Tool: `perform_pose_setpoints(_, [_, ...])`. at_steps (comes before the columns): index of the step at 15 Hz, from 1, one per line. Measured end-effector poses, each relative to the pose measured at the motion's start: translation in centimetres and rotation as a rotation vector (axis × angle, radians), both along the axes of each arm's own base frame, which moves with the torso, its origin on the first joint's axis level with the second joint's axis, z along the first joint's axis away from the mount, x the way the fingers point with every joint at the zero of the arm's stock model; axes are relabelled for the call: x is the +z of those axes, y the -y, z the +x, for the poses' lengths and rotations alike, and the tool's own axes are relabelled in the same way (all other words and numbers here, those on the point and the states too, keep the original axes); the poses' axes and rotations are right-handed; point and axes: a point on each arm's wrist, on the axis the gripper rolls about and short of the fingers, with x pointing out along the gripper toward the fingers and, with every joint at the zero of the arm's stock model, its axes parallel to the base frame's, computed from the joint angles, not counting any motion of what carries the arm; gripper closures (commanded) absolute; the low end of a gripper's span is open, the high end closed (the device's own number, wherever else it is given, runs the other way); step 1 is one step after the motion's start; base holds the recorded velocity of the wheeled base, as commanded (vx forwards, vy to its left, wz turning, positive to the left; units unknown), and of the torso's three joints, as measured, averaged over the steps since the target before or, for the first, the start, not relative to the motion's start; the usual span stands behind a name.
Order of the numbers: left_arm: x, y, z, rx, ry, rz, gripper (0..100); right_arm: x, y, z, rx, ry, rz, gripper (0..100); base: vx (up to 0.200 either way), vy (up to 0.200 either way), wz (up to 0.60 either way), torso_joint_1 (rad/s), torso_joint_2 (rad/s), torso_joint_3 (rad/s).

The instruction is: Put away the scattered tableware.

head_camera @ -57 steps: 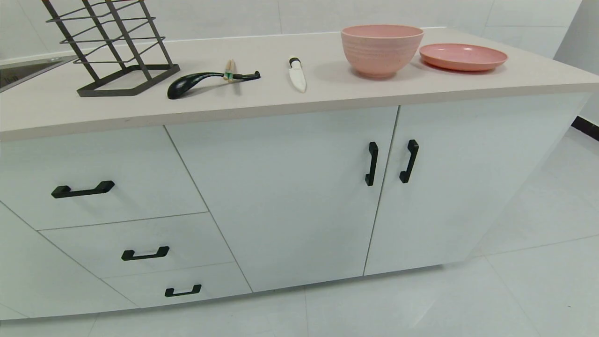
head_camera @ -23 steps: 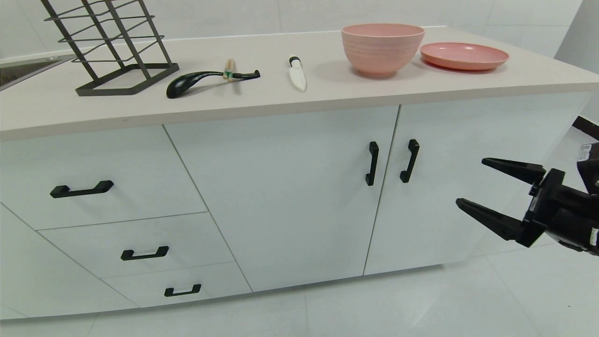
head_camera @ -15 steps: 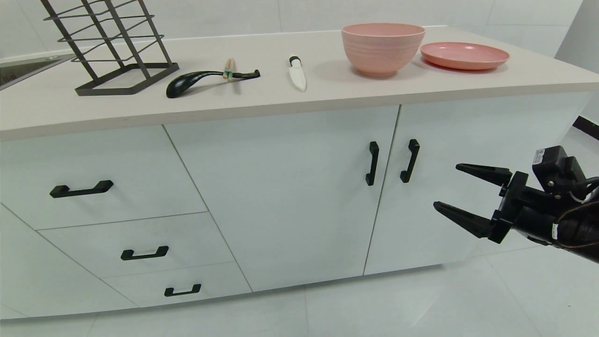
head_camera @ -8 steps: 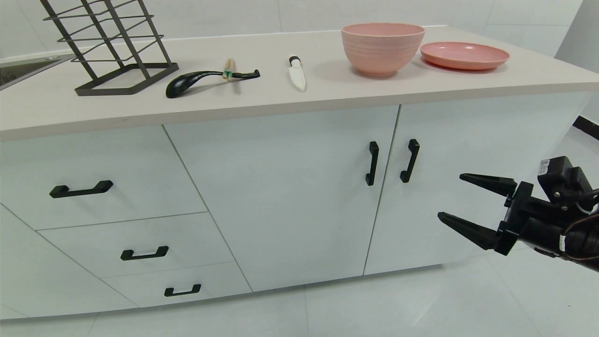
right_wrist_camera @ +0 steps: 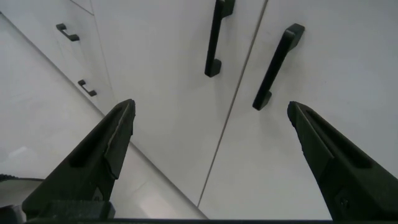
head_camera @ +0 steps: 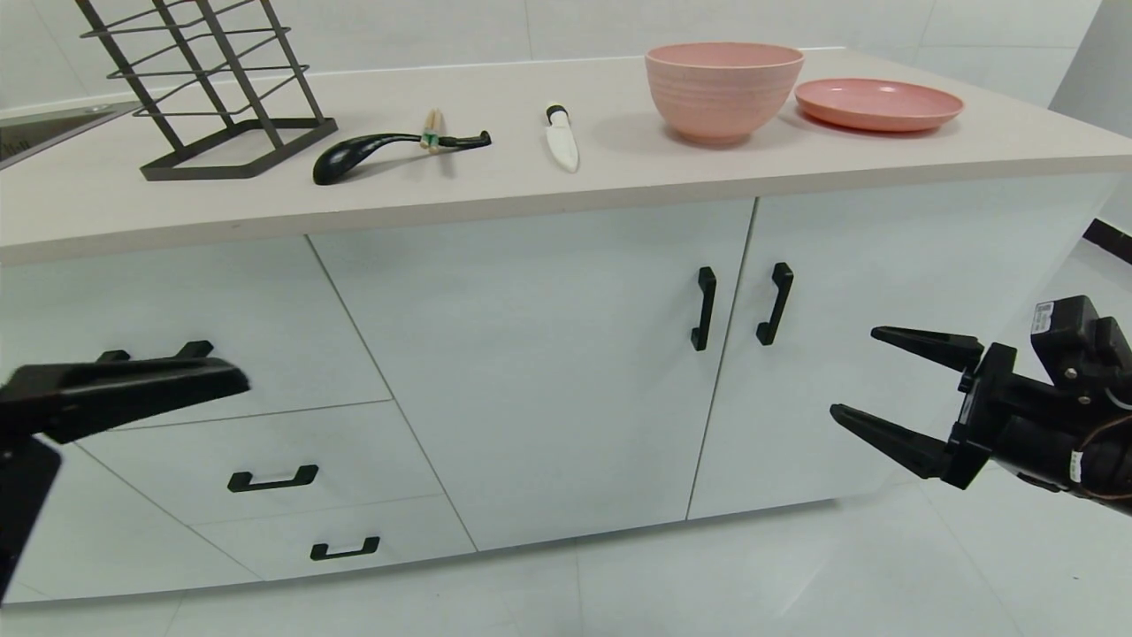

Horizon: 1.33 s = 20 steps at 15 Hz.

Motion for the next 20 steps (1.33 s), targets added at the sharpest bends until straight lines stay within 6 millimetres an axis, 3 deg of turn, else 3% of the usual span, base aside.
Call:
perform_pose_setpoints(4, [0.0,4.6,4.9,-0.136,-0.075,0.025,0,-0.2,-0.6,0.5,0.024,-0.008,-0.001,0,0.0,0.0,0.0,0.0,0.0,0.0])
perform_pose_setpoints(7, [-1.2,9.0,8.0,-0.133,-0.097,0.016,0,-0.2,-0.8,0.7,0.028,-0.005,0.0,0,0.0,0.0,0.0,0.0,0.0,0.0])
perform_pose_setpoints(11, [-2.7,12.5,8.9,-0.201,-0.123,0.036,0,-0.2,-0.8,0.4,0.029,-0.005,0.0,0,0.0,0.0,0.0,0.0,0.0,0.0])
perform_pose_setpoints(16, [-3.2,15.8,8.1,-0.317,-0.103,0.049,0,-0.2,-1.0,1.8,0.03,0.002,0.001,0,0.0,0.0,0.0,0.0,0.0,0.0])
perform_pose_setpoints(20, [-3.9,18.8,10.6,-0.261,-0.113,0.05,0,-0.2,-1.4,3.6,0.03,0.016,0.004,0,0.0,0.0,0.0,0.0,0.0,0.0])
